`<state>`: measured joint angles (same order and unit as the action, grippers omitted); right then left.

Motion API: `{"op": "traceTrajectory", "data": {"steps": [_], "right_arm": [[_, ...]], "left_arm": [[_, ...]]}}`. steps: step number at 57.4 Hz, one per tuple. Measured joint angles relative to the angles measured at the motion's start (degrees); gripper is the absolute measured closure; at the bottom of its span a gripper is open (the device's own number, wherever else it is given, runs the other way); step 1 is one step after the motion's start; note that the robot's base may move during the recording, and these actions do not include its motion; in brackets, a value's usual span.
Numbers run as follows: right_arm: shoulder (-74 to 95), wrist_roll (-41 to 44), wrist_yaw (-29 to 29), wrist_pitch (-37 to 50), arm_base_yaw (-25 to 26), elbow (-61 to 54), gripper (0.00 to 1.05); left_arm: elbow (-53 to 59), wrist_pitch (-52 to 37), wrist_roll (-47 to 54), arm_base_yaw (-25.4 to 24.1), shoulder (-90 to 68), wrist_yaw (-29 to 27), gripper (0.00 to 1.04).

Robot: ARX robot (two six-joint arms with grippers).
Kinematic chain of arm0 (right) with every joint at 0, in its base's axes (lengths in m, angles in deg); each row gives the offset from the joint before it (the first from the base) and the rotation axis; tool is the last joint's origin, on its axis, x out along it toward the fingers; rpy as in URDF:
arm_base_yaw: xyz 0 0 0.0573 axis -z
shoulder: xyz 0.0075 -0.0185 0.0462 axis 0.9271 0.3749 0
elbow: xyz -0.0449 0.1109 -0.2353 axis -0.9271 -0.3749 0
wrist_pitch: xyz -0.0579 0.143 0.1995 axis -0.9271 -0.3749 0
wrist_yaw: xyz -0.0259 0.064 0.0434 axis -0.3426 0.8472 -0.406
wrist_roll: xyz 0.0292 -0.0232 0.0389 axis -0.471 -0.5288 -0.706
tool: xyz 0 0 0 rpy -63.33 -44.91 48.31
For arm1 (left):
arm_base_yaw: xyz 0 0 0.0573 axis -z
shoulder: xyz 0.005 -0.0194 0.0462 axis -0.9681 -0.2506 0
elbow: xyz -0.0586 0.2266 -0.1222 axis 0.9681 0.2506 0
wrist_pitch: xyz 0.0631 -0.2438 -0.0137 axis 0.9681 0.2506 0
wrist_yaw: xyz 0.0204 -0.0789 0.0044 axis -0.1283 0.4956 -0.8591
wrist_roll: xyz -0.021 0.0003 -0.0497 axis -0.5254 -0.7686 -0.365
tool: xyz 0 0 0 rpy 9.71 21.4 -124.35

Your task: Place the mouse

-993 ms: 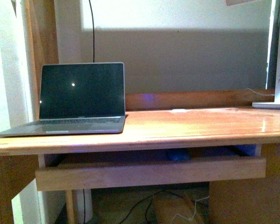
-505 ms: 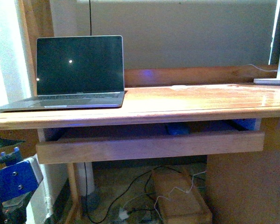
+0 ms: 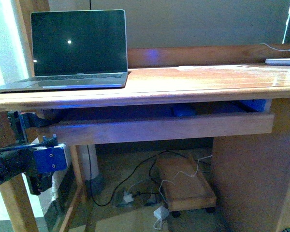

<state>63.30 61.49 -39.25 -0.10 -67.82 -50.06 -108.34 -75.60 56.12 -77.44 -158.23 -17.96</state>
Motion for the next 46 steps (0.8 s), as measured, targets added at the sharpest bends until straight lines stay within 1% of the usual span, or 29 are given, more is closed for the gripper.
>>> {"op": "traceTrajectory", "data": {"steps": [2, 7, 12, 17, 22, 32, 46], "right_arm": [[0.0, 0.0, 0.0, 0.0, 0.0, 0.0, 0.07], [0.0, 0.0, 0.0, 0.0, 0.0, 0.0, 0.07], [0.0, 0.0, 0.0, 0.0, 0.0, 0.0, 0.07], [0.0, 0.0, 0.0, 0.0, 0.0, 0.0, 0.07], [0.0, 0.0, 0.0, 0.0, 0.0, 0.0, 0.07], [0.0, 0.0, 0.0, 0.0, 0.0, 0.0, 0.07], [0.0, 0.0, 0.0, 0.0, 0.0, 0.0, 0.07]], "left_arm": [[0.0, 1.5, 0.2, 0.0, 0.3, -0.7, 0.08], [1.1, 10.1, -0.4, 0.5, 3.6, -4.6, 0.08], [2.8, 18.5, -3.6, 1.4, 7.5, -8.1, 0.08], [5.4, 25.6, -8.1, 2.3, 11.7, -9.2, 0.07], [9.5, 30.6, -12.2, 3.1, 16.6, -7.9, 0.07], [18.4, 31.3, -20.2, 4.4, 24.3, -5.0, 0.07], [27.1, 31.5, -36.4, 7.6, 32.9, 0.1, 0.07]]}}
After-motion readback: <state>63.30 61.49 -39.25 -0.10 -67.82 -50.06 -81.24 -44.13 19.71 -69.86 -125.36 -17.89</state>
